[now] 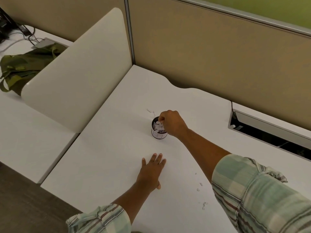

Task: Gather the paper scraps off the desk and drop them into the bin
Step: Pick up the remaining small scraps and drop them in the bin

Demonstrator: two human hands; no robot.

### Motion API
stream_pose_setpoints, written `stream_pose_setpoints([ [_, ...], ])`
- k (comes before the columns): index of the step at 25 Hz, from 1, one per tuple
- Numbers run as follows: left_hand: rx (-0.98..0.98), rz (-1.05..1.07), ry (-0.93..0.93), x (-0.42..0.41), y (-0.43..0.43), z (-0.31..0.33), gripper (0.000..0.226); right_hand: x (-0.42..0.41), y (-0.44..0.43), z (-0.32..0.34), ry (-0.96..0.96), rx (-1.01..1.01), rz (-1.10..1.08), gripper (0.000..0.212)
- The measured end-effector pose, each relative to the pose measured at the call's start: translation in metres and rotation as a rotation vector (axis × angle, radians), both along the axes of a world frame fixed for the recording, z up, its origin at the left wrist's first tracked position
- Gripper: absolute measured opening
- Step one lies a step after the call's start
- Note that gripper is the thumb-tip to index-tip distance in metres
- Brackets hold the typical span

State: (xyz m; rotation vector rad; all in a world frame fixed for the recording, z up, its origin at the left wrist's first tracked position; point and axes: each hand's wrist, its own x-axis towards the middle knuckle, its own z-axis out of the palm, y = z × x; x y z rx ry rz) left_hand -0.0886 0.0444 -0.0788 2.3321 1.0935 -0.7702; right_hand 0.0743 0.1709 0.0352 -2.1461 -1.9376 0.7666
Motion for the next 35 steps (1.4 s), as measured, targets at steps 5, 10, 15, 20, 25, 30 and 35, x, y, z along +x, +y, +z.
stream_pose_setpoints([
  [5,0.022,0.002,-0.037,-0.002,0.000,0.001,0.115,0.006,-0.003,-0.005,0.133,0.087,-0.117,0.008],
  [10,0.115,0.334,-0.437,-0.022,0.020,0.021,0.036,0.030,0.002,-0.011,0.281,0.169,-0.331,0.009],
  [15,0.506,0.720,-0.855,-0.028,0.099,0.042,0.007,0.055,0.016,-0.024,0.311,0.176,-0.410,0.005],
  [20,0.396,0.770,-0.942,-0.008,0.193,0.033,0.018,0.068,0.039,-0.052,0.261,0.136,-0.408,0.007],
  [25,0.206,0.595,-0.638,0.009,0.236,0.000,0.071,0.073,0.061,-0.087,0.080,0.037,-0.214,0.022],
  [30,0.277,0.408,-0.477,0.023,0.242,-0.013,0.077,0.064,0.076,-0.113,0.016,-0.075,-0.124,0.027],
  [35,0.266,0.497,-0.712,0.027,0.237,-0.015,0.023,0.060,0.076,-0.128,-0.144,0.024,0.001,0.014],
])
